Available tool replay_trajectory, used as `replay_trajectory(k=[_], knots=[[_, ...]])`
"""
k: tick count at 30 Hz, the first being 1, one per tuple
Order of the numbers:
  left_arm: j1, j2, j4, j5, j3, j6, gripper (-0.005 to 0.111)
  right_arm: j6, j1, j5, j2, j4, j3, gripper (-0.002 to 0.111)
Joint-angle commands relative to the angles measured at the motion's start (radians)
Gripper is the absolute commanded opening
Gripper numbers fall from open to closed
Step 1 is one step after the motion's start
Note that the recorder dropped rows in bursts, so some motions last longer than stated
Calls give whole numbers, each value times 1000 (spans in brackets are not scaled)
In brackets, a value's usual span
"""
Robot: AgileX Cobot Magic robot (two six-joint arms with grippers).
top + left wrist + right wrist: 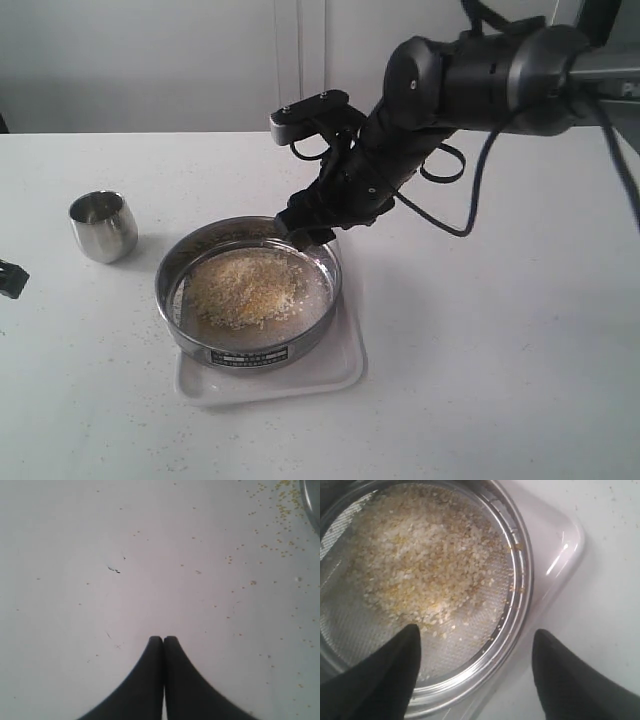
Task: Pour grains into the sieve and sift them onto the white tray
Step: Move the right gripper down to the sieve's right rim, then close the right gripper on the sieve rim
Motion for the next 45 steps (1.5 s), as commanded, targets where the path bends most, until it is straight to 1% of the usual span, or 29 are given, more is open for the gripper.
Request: replay_trajectory(k=[1,8,15,19,28,34,35,36,37,45], knots=[[-7,-10,-8,7,7,-1,0,86,2,20,74,-100,-78,57],[-7,-10,-8,7,7,-1,0,88,2,10,139,-109,-118,55],[-7,-10,-8,7,7,-1,0,106,2,-14,184,-167,-123,55],[-7,-10,-8,7,7,-1,0,118,0,-47,208,-166,-123,49],[-7,-10,-8,7,7,-1,0,137,-8,-75,260,-163,-123,47],[-7,-10,-8,7,7,-1,0,137,-8,-77,264,-163,-123,23],[-7,-10,-8,7,7,-1,0,137,-8,-77,264,-163,-123,15],[-7,-10,-8,7,7,-1,0,137,-8,-77,264,-163,-123,10],[-7,-10,-8,7,7,-1,0,140,-8,-77,264,-163,-123,0],[-7,-10,-8,7,7,-1,0,191,-8,-111,246,-155,-125,0]])
